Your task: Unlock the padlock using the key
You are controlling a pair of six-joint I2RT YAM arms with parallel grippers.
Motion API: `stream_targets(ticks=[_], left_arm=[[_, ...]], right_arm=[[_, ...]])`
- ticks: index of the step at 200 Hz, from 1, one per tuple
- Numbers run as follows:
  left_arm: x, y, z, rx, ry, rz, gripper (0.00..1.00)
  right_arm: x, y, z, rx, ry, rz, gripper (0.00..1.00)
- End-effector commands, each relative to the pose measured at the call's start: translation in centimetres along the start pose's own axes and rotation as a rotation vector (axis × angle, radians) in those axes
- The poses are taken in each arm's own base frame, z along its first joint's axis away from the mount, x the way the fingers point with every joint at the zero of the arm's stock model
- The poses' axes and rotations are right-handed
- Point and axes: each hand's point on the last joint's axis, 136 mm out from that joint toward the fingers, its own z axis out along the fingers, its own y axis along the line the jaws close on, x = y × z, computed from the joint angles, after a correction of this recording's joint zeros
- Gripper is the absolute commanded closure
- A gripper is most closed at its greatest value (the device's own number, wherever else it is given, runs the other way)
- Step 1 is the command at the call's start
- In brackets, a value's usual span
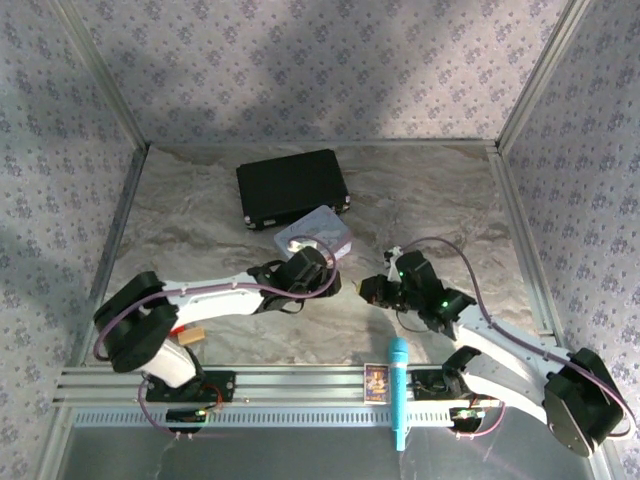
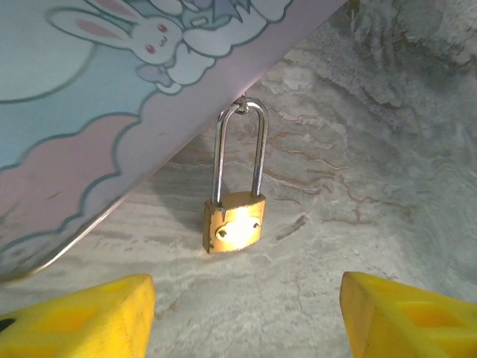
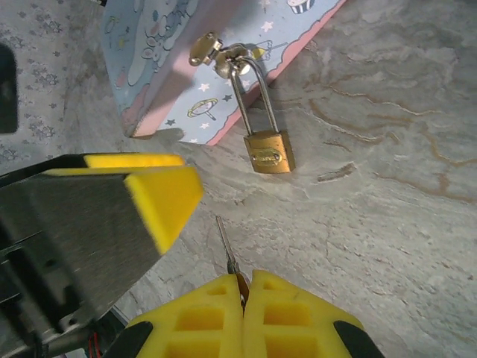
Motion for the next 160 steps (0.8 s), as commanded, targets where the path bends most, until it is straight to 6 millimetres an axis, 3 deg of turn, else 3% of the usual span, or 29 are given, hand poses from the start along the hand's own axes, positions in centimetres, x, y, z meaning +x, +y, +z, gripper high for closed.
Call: stream_targets(ticks=[1,37,82,117,160], left_arm=[[-1.6,-2.2,1.2,0.094,-0.061,-0.016,0.34],[-1.9,-1.2,3.6,0.092,-0.075,-0.037,0.34],[-2.2,0.9,4.5,0.006,-0.119,-0.069,0.37],[-1.5,2.3,5.5,-0.020,-0.129,-0.145,0.52],[-0.7,3.1,6.5,-0.049,-0.133,-0.177,0.60]], right_arm=[[0.3,-0.9,-0.4,0.018,-0.004,0.006,1.00],[0.4,-1.3,-0.8,0.011,-0.015,0.022,1.00],[0.5,-1.7,-1.0,0.012,-0.028,0.036,1.00],[0.5,-2.2,-1.1,0.016,-0.038,0.046,1.00],[0.4,-2.4,-1.1,0.016,-0.044,0.054,1.00]])
